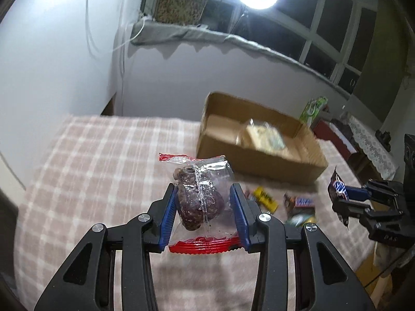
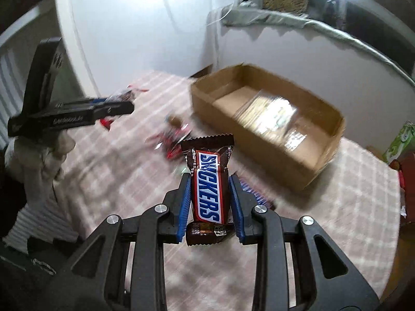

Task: Organize snacks
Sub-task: 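Place the candy bag in the box with the left tool while the right tool drops the Snickers bar in, then return both tools to the table and grasp the red-wrapped candy bag with the left tool, then carry the red candy bag into the box with the left tool while the right tool carries the ball candy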

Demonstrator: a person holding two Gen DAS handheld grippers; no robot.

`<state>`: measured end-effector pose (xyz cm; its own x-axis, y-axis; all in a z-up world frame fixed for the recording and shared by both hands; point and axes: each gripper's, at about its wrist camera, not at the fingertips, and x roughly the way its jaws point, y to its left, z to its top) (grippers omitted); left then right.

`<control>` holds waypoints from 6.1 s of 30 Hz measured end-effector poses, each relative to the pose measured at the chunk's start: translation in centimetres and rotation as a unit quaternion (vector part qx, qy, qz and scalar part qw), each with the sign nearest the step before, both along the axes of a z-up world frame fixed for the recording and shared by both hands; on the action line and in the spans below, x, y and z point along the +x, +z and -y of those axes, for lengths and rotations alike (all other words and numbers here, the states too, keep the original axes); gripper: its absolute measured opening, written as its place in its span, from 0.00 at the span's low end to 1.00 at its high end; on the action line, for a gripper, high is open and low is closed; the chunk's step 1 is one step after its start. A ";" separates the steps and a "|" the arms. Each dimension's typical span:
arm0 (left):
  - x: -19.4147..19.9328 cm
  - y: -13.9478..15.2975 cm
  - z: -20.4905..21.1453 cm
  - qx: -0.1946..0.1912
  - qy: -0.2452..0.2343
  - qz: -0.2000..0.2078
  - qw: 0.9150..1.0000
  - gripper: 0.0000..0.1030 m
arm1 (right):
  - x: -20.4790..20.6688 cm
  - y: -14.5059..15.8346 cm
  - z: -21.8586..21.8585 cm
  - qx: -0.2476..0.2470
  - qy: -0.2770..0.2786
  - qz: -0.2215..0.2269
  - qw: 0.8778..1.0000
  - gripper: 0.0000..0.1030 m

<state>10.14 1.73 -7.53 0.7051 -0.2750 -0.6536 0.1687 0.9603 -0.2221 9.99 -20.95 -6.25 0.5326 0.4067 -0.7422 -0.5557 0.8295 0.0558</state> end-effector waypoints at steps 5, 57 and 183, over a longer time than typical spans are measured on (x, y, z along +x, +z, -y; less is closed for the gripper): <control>2.5 1.7 1.5 0.009 -0.009 0.022 1.000 0.38 | 2.4 2.2 1.5 0.009 -0.034 0.024 0.999 0.29; 9.2 3.2 3.5 0.021 -0.018 0.023 0.999 0.56 | 9.4 1.3 5.5 -0.014 -0.168 0.032 0.985 0.67; 9.8 -0.4 7.6 -0.018 -0.030 -0.002 0.999 0.42 | 10.1 -0.5 4.6 0.083 -0.164 -0.001 0.983 0.37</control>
